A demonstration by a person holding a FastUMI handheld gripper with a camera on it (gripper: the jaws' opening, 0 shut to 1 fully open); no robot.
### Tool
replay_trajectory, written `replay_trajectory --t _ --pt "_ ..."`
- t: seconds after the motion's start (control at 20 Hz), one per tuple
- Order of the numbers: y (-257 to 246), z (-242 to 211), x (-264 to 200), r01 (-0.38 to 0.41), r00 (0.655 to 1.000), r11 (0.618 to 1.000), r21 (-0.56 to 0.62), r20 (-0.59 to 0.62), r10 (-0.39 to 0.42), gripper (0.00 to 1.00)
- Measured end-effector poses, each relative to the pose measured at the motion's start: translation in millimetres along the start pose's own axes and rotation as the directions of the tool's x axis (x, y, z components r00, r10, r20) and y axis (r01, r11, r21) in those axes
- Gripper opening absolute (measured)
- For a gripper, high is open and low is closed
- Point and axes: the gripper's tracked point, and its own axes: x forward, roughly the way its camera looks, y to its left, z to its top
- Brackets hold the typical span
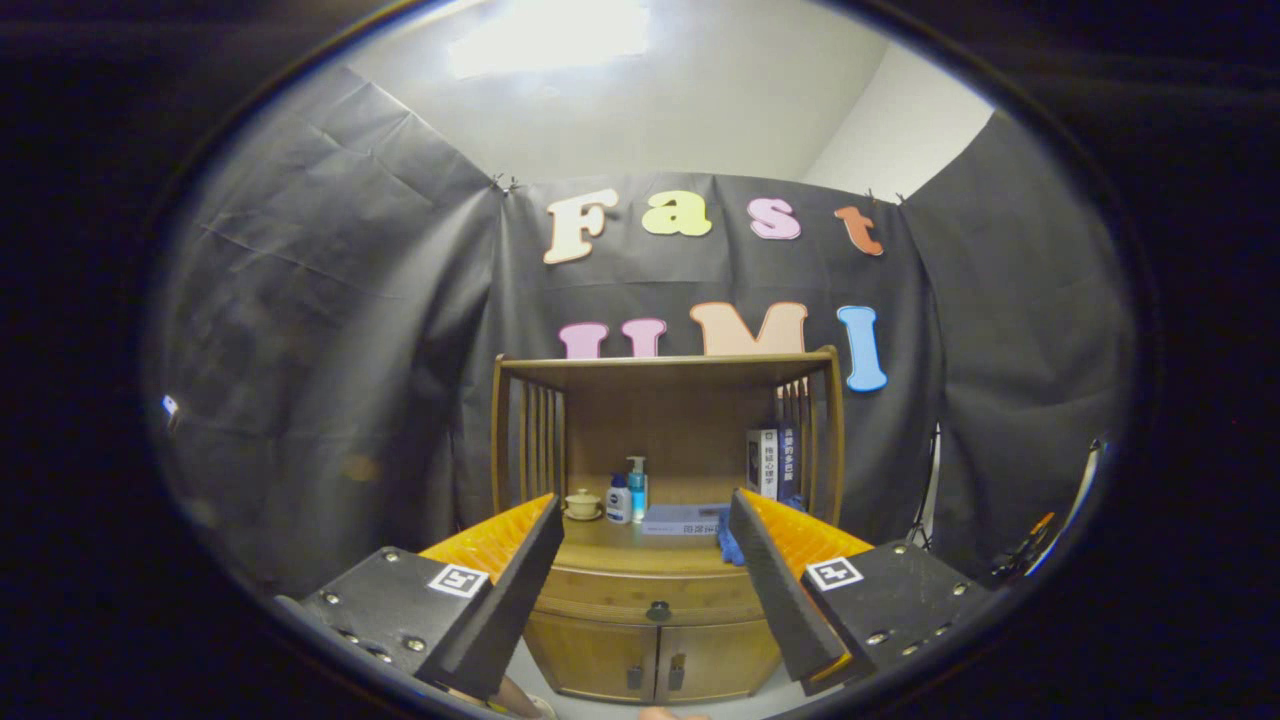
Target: Pull open the drawer, take out the items inside it, and place them on the countertop above the cabinet.
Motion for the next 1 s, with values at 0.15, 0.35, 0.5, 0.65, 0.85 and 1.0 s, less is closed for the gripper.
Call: replay_trajectory --t 0.15,0.35,0.5,0.65,0.85,1.0 --pt "-5 -15 5 0.012 1.000 1.000 0.000 -0.027 -0.012 1.00" --pt "-8 -75 27 0.028 0.993 1.000 -0.015 -0.113 -0.029 1.00" --pt "0 -121 54 0.015 0.986 1.000 -0.018 -0.167 -0.018 1.00" --pt "2 -164 89 0.026 0.984 0.999 0.029 -0.176 -0.020 1.00" --pt "-5 -236 132 0.039 0.958 0.999 -0.010 -0.283 -0.040 1.00" --pt "-15 -276 156 0.053 0.934 0.996 -0.065 -0.351 -0.073 0.94"
